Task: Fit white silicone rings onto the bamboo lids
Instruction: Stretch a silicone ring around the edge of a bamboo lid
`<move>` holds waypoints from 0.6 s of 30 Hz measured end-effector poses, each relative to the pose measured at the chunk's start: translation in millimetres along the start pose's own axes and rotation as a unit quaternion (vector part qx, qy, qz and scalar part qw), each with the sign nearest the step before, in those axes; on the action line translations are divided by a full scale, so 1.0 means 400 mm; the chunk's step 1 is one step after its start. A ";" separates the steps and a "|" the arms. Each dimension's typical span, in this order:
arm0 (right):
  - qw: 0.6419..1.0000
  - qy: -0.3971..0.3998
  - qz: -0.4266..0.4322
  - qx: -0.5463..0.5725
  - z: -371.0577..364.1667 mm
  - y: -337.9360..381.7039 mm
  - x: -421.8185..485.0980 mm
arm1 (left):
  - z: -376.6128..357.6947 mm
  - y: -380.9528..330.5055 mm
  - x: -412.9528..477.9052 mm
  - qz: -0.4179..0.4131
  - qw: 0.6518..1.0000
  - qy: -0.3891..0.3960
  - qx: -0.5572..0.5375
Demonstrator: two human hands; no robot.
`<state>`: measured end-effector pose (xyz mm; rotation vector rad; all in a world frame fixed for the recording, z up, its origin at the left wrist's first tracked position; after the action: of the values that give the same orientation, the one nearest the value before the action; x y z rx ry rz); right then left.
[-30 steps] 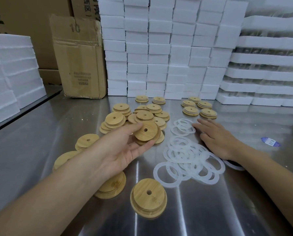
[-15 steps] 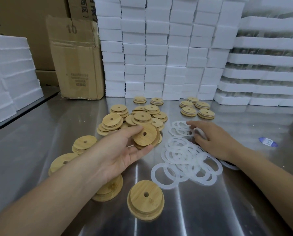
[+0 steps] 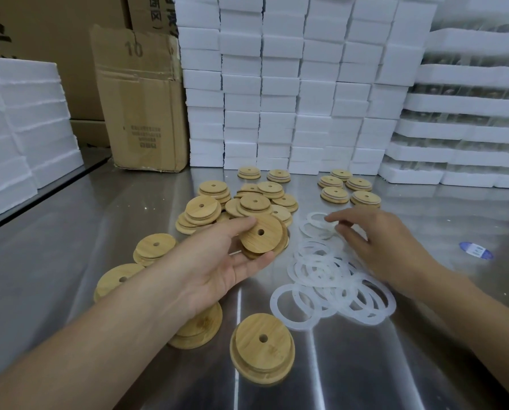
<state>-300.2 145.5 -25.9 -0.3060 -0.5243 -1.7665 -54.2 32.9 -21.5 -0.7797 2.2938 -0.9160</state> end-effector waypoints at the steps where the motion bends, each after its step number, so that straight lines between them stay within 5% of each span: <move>1: 0.999 -0.032 -0.009 0.039 0.008 0.005 -0.001 | 0.000 0.001 0.000 -0.001 1.000 0.002 0.001; 5: 0.970 -0.077 -0.018 0.229 0.035 0.043 0.002 | 0.001 0.005 -0.001 -0.007 1.000 0.011 0.022; 8: 0.968 -0.057 0.014 0.243 0.035 0.082 -0.005 | 0.003 0.005 -0.001 -0.010 1.000 0.007 0.029; 13: 0.960 0.155 0.039 0.230 0.012 0.099 -0.022 | 0.006 0.002 0.002 -0.012 0.999 -0.004 0.029; 18: 0.948 0.190 0.051 0.250 0.028 0.104 -0.024 | 0.008 -0.001 0.005 -0.018 0.999 -0.014 0.031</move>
<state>-258.6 151.1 -13.1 0.3525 -0.6385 -1.4807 -53.3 30.1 -23.5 -0.8047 2.2228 -0.9802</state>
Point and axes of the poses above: each hand's wrist, its own x-axis towards the middle knuckle, its own z-axis out of the back of the hand, y = z × x, the point moved 2 cm from there along x, towards the middle knuckle, and after that the axes turned 6 degrees about -x, right-handed, at the moved point
